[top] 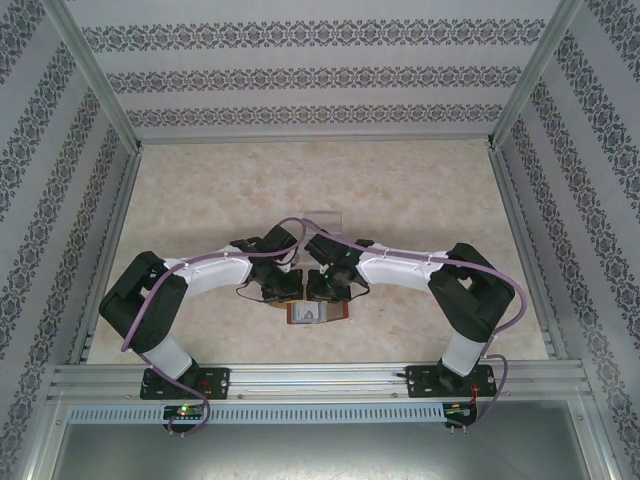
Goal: Take the credit cards out of the card holder
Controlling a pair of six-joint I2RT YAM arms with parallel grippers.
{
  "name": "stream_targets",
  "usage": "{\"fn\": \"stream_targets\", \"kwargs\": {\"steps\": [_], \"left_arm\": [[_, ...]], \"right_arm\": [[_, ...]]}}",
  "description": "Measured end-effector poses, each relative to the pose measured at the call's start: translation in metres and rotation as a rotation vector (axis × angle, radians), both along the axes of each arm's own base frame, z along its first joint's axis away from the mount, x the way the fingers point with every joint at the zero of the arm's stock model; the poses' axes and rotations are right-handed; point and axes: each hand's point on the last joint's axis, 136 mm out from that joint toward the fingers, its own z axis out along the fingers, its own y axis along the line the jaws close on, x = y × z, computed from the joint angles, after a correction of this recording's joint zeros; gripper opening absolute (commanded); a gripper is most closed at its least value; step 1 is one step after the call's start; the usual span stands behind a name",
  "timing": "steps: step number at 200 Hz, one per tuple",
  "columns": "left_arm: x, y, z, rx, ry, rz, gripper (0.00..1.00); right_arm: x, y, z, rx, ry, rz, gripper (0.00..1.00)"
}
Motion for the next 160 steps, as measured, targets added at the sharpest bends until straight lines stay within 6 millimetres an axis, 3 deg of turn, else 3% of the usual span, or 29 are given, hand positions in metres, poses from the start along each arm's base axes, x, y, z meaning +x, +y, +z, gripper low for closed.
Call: {"fn": "stream_targets", "kwargs": {"steps": [97,160], "left_arm": [[0.0,0.0,0.0,0.002,-0.002,0.001,0.04],[-0.001,0.005,-0.002,0.027,0.004,0.005,0.04]], "right_arm": [[0.0,-0.005,-0.003,-0.028,-0.002,-0.003,0.26],[-0.001,-0.011,0.005,-0.041,-0.014,-0.009,0.27]]}}
